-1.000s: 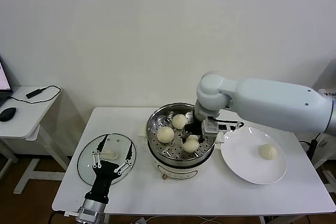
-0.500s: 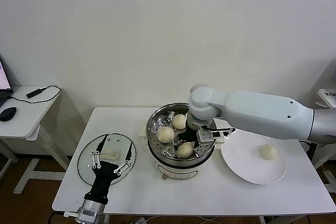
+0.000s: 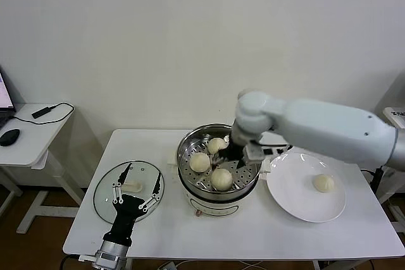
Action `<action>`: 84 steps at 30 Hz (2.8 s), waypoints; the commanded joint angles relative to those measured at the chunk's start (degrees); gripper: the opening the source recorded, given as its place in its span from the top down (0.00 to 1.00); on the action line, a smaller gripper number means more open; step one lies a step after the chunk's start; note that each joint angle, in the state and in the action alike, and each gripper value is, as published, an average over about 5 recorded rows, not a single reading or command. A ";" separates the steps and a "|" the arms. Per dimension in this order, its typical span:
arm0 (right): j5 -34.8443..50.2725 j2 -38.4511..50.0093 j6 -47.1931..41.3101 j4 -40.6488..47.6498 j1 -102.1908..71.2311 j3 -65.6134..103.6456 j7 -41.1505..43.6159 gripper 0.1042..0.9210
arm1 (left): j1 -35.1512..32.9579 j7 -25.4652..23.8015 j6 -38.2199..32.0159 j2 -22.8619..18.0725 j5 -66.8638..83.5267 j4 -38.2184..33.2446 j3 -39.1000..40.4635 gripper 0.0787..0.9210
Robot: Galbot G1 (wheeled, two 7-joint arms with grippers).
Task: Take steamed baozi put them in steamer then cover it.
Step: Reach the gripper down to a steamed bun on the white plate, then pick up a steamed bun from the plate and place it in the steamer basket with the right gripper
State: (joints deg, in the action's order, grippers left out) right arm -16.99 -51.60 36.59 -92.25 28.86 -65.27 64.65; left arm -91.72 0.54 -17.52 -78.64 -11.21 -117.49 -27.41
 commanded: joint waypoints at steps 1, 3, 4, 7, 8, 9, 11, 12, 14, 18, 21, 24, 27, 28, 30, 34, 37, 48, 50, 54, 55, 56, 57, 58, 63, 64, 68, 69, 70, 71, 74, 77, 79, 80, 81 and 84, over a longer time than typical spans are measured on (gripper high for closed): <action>19.23 11.21 -16.06 6.92 4.57 7.02 8.80 0.12 | 0.03 -0.04 0.06 0.04 -0.07 -0.12 0.05 0.12; 21.99 14.11 -20.73 11.74 5.09 6.67 10.29 0.12 | 0.01 -0.04 0.08 0.08 -0.07 -0.25 0.04 0.12; 22.99 15.50 -23.07 14.33 5.10 6.35 11.08 0.12 | 0.02 -0.04 0.11 0.12 -0.07 -0.30 0.04 0.12; 23.22 18.61 -27.93 21.26 3.87 5.87 13.59 0.12 | 0.19 -0.05 0.30 0.21 -0.06 -0.43 0.09 0.12; 22.69 19.33 -28.74 23.35 3.09 6.01 14.33 0.12 | 0.28 -0.05 0.39 0.22 -0.05 -0.45 0.13 0.12; 22.14 19.92 -29.24 25.63 2.14 6.12 14.75 0.12 | 0.37 -0.05 0.47 0.22 -0.05 -0.48 0.17 0.12; 21.39 20.58 -29.76 29.52 0.23 6.08 14.52 0.12 | 0.46 -0.04 0.59 0.19 -0.06 -0.54 0.28 0.12; 21.28 20.68 -29.76 31.60 -0.88 5.96 13.93 0.12 | 0.46 -0.04 0.62 0.17 -0.06 -0.61 0.32 0.12; 21.36 20.67 -29.65 34.87 -3.03 5.76 12.44 0.12 | 0.40 -0.04 0.67 0.14 -0.06 -0.76 0.36 0.12; 21.61 20.30 -29.69 38.76 -8.23 6.04 8.99 0.12 | 0.32 -0.06 0.71 0.25 -0.06 -0.75 0.16 0.12; 21.05 19.87 -29.69 39.91 -12.16 7.02 6.73 0.12 | 0.29 -0.06 0.76 0.30 -0.04 -0.74 -0.04 0.12; 19.37 19.24 -29.20 40.92 -16.25 8.58 4.93 0.12 | 0.21 -0.05 0.79 0.26 -0.01 -0.74 -0.16 0.12; 17.15 18.33 -28.54 42.24 -20.01 10.76 3.39 0.12 | 0.20 -0.04 0.86 0.28 -0.02 -0.61 -0.22 0.12; 16.54 18.04 -28.37 42.57 -20.95 11.25 2.89 0.12 | 0.22 -0.03 0.90 0.29 -0.03 -0.58 -0.23 0.12; 15.30 17.50 -28.34 42.94 -22.59 12.18 2.32 0.12 | 0.26 -0.03 0.96 0.30 -0.04 -0.56 -0.24 0.12; 13.84 16.37 -28.65 43.81 -25.08 14.40 1.14 0.12 | 0.09 -0.06 1.01 0.20 -0.05 -0.73 -0.20 0.12; 13.67 15.41 -28.82 44.93 -26.41 15.83 0.10 0.12 | -0.17 -0.09 1.07 0.12 -0.02 -0.94 -0.10 0.12; 13.76 13.55 -29.28 46.82 -28.84 18.65 -1.06 0.12 | -0.35 -0.04 1.15 0.02 0.11 -1.20 -0.42 0.12; 13.83 13.44 -29.43 46.97 -29.06 18.93 -1.11 0.12 | -0.42 -0.04 1.29 -0.02 0.31 -1.35 -0.39 0.12; 13.92 13.15 -29.59 47.41 -29.18 19.14 -1.18 0.13 | -0.50 -0.05 1.58 -0.05 0.74 -1.77 -0.33 0.12; 13.92 13.06 -29.57 47.58 -29.19 19.23 -1.27 0.14 | -0.51 -0.05 1.62 -0.05 0.80 -1.86 -0.34 0.12; 13.94 12.99 -29.57 47.69 -29.19 19.29 -1.31 0.15 | -0.50 -0.05 1.64 -0.05 0.84 -1.91 -0.36 0.12; 13.99 12.96 -29.57 47.78 -29.20 19.29 -1.41 0.17 | -0.50 -0.05 1.66 -0.05 0.89 -1.96 -0.39 0.12; 14.03 12.95 -29.58 47.82 -29.21 19.28 -1.55 0.19 | -0.49 -0.04 1.69 -0.05 0.94 -2.00 -0.42 0.12; 14.34 13.05 -29.61 47.74 -29.26 19.08 -2.08 0.30 | -0.31 -0.01 1.76 -0.05 1.13 -2.01 -0.53 0.12; 14.44 13.11 -29.63 47.66 -29.24 19.03 -2.09 0.32 | -0.27 0.00 1.77 -0.06 1.14 -1.99 -0.51 0.12; 15.17 13.69 -29.71 46.40 -27.79 18.40 -1.51 0.37 | -0.16 0.01 1.88 -0.02 1.14 -1.97 -0.32 0.12; 15.42 13.93 -29.67 45.90 -26.86 17.99 -1.13 0.38 | -0.11 0.01 1.91 0.02 1.15 -1.97 -0.26 0.12; 15.82 14.24 -29.62 45.22 -25.49 17.47 -0.36 0.38 | -0.05 0.02 1.96 0.06 1.15 -1.98 -0.18 0.12; 16.32 14.54 -29.57 44.45 -24.01 16.87 0.55 0.39 | 0.03 0.02 2.01 0.11 1.15 -1.98 -0.11 0.12; 19.74 15.36 -29.62 41.05 -16.72 13.05 4.53 0.39 | 0.30 0.04 2.20 0.25 1.15 -2.07 0.13 0.12; 26.05 15.09 -30.31 36.76 -6.64 5.32 8.83 0.38 | 0.49 0.07 2.39 0.31 1.14 -2.23 0.43 0.12; 30.29 13.95 -31.26 34.10 0.45 -0.28 11.45 0.38 | 0.51 0.10 2.45 0.33 1.12 -2.29 0.59 0.12; 32.43 13.11 -31.96 32.81 4.37 -3.22 12.60 0.38 | 0.49 0.11 2.43 0.36 1.12 -2.30 0.64 0.12; 34.20 12.30 -32.64 31.76 7.39 -5.60 13.26 0.38 | 0.45 0.12 2.39 0.40 1.11 -2.30 0.66 0.12; 40.67 9.26 -36.11 27.45 14.85 -12.04 13.55 0.37 | 0.34 0.14 2.22 0.50 1.10 -2.30 0.59 0.12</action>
State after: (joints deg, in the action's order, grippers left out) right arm 7.43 -38.05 5.40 -53.71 18.13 -58.29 71.12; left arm -91.37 0.67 -15.20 -78.20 -10.09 -119.81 -26.86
